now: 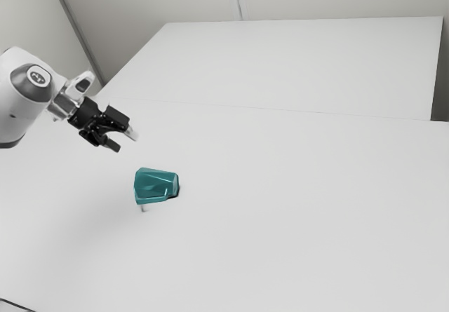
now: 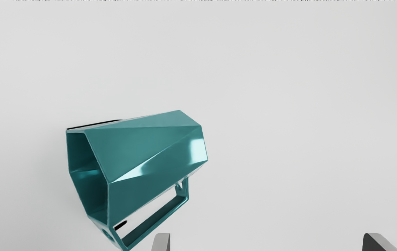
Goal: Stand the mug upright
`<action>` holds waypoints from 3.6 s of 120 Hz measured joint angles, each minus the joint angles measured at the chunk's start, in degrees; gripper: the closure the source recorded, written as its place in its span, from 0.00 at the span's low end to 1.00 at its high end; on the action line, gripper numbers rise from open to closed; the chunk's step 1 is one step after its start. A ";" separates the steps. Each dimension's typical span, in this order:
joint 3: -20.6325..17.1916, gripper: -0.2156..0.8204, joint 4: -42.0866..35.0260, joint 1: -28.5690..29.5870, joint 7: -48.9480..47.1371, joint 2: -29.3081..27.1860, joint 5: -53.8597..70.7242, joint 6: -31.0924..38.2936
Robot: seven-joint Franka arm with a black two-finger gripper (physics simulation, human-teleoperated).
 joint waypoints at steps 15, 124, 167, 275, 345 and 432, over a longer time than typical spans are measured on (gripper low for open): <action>0.00 0.21 -1.31 0.84 4.16 1.68 -2.60 1.85; 0.00 0.21 -1.84 6.37 14.79 12.49 -13.95 1.57; 0.00 0.21 -1.84 6.50 18.77 15.42 -20.24 1.43; -1.98 0.55 -1.73 6.47 26.54 18.11 -26.15 1.09; -6.47 0.94 1.72 6.41 27.02 15.01 -23.50 1.06; 4.66 0.96 11.75 -13.53 8.78 11.23 17.88 0.55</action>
